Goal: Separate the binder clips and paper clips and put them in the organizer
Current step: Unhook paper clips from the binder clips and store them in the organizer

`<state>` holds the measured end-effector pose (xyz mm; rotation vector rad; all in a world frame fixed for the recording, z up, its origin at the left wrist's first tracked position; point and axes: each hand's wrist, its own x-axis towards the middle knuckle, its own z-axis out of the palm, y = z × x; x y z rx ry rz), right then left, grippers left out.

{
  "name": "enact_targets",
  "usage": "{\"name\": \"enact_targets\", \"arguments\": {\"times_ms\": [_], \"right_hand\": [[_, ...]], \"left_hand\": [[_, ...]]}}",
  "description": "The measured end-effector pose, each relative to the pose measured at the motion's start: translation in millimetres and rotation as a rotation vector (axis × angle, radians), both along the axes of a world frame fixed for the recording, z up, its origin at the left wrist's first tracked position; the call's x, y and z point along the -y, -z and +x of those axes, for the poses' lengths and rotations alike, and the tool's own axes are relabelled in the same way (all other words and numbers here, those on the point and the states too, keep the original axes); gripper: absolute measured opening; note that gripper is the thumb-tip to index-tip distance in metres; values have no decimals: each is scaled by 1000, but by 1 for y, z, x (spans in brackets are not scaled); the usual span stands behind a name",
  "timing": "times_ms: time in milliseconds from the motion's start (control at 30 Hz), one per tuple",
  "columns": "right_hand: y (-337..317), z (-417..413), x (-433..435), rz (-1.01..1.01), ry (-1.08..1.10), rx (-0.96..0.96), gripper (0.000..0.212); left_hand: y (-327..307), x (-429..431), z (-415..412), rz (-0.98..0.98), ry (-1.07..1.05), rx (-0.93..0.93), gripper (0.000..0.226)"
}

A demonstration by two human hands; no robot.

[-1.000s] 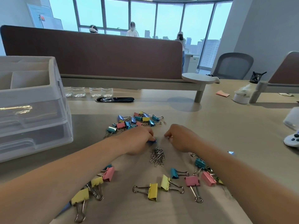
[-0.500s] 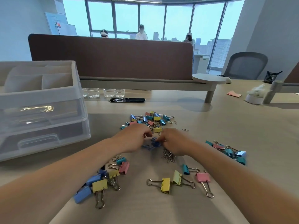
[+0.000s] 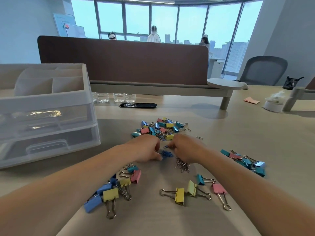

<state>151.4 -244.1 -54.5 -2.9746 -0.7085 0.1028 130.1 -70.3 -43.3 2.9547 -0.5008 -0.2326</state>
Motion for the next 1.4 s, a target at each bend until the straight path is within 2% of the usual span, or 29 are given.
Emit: {"name": "enact_targets", "arguments": {"times_ms": [167, 333, 533, 667, 733, 933, 1100, 1233, 1400], "right_hand": [[-4, -1, 2, 59, -35, -33, 28], [-7, -6, 6, 50, -23, -77, 41], [-6, 10, 23, 183, 178, 119, 34], [-6, 25, 18, 183, 226, 149, 24], [-4, 36, 9, 162, 211, 134, 20], [-7, 45, -3, 23, 153, 125, 41], [-4, 49, -8, 9, 148, 155, 35], [-5, 48, -9, 56, 156, 136, 24], [-19, 49, -1, 233, 222, 63, 19]], "left_hand": [[2, 7, -1, -71, 24, 47, 28], [7, 12, 0, -114, 24, 96, 21], [0, 13, 11, -171, 27, 162, 13], [-5, 10, 31, -183, -6, 173, 6], [-3, 9, 45, -189, -24, 173, 10], [-6, 7, 61, -204, -31, 222, 23], [0, 4, 72, -202, -31, 219, 26], [2, 3, 75, -211, -12, 228, 26], [3, 4, 75, -227, -13, 245, 23]]}}
